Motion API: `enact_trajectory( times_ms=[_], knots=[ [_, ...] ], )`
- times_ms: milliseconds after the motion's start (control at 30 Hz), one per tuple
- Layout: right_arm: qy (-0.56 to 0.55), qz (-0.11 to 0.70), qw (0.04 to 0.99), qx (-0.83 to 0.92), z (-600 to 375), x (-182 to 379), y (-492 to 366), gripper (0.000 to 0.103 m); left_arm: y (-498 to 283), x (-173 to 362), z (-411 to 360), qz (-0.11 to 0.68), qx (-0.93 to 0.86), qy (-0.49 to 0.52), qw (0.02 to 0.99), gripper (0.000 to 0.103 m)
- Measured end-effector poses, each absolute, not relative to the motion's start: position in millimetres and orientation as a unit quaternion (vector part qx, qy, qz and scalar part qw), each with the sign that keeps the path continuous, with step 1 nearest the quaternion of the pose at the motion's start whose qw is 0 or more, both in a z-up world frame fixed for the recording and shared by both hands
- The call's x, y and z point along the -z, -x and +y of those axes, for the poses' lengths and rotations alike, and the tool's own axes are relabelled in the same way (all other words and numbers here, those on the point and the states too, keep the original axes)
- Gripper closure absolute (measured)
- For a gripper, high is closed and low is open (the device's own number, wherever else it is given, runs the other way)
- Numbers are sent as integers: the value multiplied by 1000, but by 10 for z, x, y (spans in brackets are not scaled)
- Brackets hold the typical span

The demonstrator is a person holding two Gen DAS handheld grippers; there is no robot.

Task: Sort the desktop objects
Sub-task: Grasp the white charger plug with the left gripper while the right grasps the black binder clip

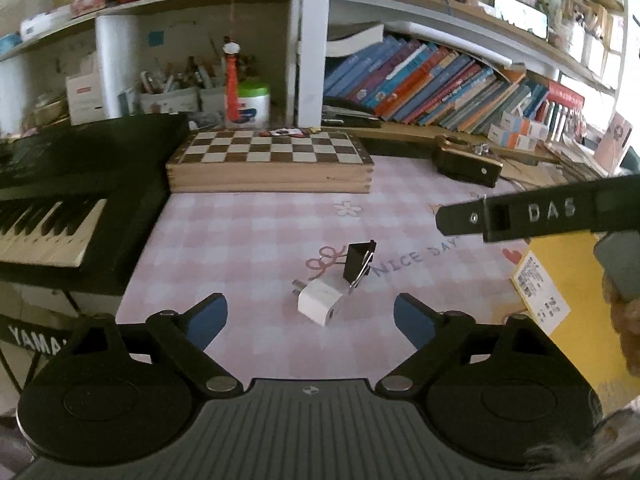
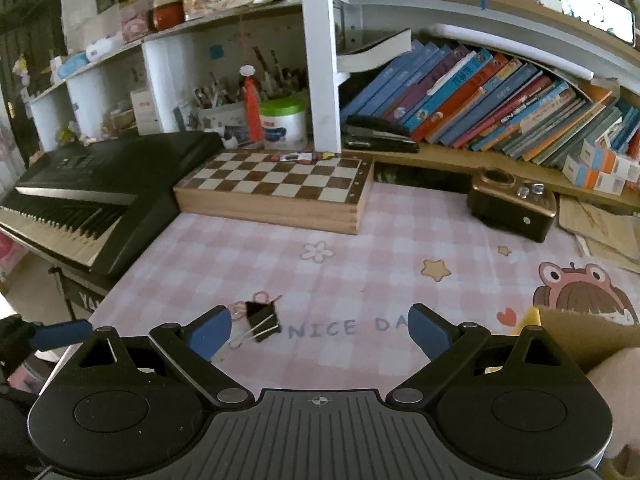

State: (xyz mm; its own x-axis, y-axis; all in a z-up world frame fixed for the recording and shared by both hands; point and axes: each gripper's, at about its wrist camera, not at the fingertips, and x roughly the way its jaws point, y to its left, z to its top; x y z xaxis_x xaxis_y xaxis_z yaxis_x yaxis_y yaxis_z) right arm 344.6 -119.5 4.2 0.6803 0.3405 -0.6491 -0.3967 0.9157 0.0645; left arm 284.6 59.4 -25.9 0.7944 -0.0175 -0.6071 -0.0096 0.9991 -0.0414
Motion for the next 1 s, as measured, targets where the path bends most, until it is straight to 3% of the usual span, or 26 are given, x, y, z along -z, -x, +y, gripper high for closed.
enact_trajectory(
  times_ms=[433, 900, 967, 1000],
  knots=[
    [58, 368, 902, -218, -1025, 94, -3721, 7, -3441, 742, 560, 371, 27, -8, 928, 46],
    [80, 385, 887, -241, -876, 193, -3831, 7, -3672, 863, 637, 369, 86, -68, 923, 47],
    [84, 386, 885, -246, -837, 206, -3845, 7, -3694, 864, 640, 365, 98, -74, 923, 51],
    [86, 386, 884, -248, -818, 214, -3856, 7, -3697, 863, 642, 364, 104, -74, 923, 58]
  ],
)
